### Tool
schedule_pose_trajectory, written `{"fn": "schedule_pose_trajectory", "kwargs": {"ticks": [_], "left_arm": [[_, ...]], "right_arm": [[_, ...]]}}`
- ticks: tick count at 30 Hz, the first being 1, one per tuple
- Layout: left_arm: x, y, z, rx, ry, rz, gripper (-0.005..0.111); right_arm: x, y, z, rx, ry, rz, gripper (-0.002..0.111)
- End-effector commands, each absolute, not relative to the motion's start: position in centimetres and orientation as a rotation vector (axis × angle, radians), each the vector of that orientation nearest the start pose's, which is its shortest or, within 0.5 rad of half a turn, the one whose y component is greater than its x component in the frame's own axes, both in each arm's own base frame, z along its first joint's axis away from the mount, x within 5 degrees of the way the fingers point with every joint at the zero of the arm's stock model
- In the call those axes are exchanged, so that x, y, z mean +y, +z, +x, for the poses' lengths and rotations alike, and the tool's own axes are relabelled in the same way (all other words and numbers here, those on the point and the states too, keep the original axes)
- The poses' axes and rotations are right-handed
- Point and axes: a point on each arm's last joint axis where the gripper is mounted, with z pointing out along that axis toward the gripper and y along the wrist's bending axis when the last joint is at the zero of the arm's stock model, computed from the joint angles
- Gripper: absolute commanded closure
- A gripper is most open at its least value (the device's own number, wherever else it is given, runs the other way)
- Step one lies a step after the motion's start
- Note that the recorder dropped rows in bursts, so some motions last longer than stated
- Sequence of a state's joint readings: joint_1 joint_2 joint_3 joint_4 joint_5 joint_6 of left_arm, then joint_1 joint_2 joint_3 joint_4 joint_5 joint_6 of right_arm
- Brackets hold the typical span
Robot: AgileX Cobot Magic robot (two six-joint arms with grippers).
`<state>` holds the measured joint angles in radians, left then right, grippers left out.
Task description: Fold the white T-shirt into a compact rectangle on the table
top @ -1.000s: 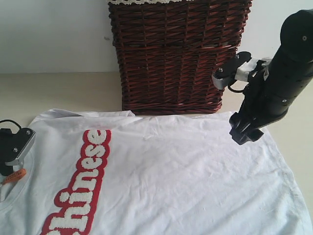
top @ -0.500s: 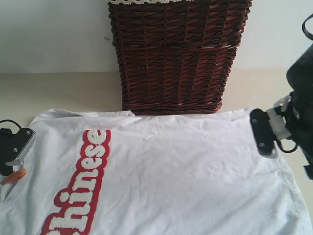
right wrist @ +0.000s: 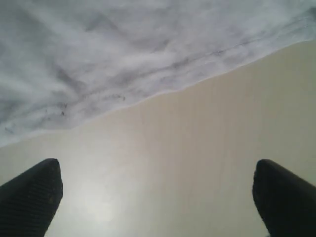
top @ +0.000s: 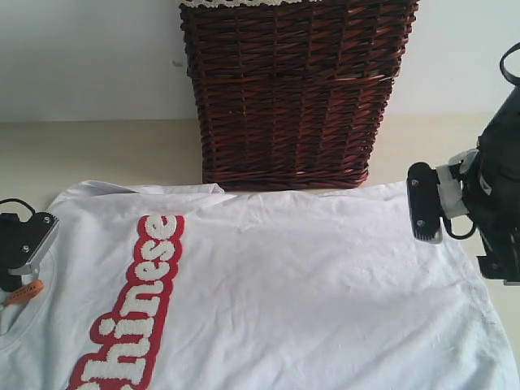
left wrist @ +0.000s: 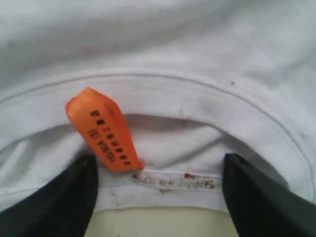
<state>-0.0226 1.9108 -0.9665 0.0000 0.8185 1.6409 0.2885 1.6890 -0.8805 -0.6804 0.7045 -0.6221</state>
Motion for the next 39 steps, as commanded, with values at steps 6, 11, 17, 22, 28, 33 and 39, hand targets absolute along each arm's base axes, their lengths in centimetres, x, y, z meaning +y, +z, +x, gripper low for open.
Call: {"fn": "schedule_pose_trajectory", "kwargs": {"ticks": [6,11,17,22,28,33,39], "left_arm": [[-0.7,9.3,30.2,-2.071,0.134,-2.261,0.037],[-0.7,9.3,30.2,-2.071,0.134,-2.261,0.037],[-0.7,9.3,30.2,-2.071,0.134,-2.261,0.037],[-0.7,9.3,30.2,-2.071,0.134,-2.261,0.037],[-0.7,9.3,30.2,-2.071,0.134,-2.261,0.037],[-0.7,9.3,30.2,-2.071,0.134,-2.261,0.037],[-0.7,9.3,30.2,-2.071,0.134,-2.261,0.037]], "right_arm": [[5.3,15.1,30.3,2.203,-0.718,-1.994,0.006],[6.7,15.0,29.9,1.978,-0.455,-2.243,0.006],[4.5,16.3,30.1,2.154,-0.220,-2.261,0.006],[2.4,16.7,29.9,2.310,-0.121,-2.175,0.006],[3.2,15.8,30.3,2.269,-0.036,-2.138,0.006],[3.2,14.2,30.5,2.294,0.017,-2.167,0.006],[3.0,13.4,30.6,2.289,0.004,-2.223,0.006]]}}
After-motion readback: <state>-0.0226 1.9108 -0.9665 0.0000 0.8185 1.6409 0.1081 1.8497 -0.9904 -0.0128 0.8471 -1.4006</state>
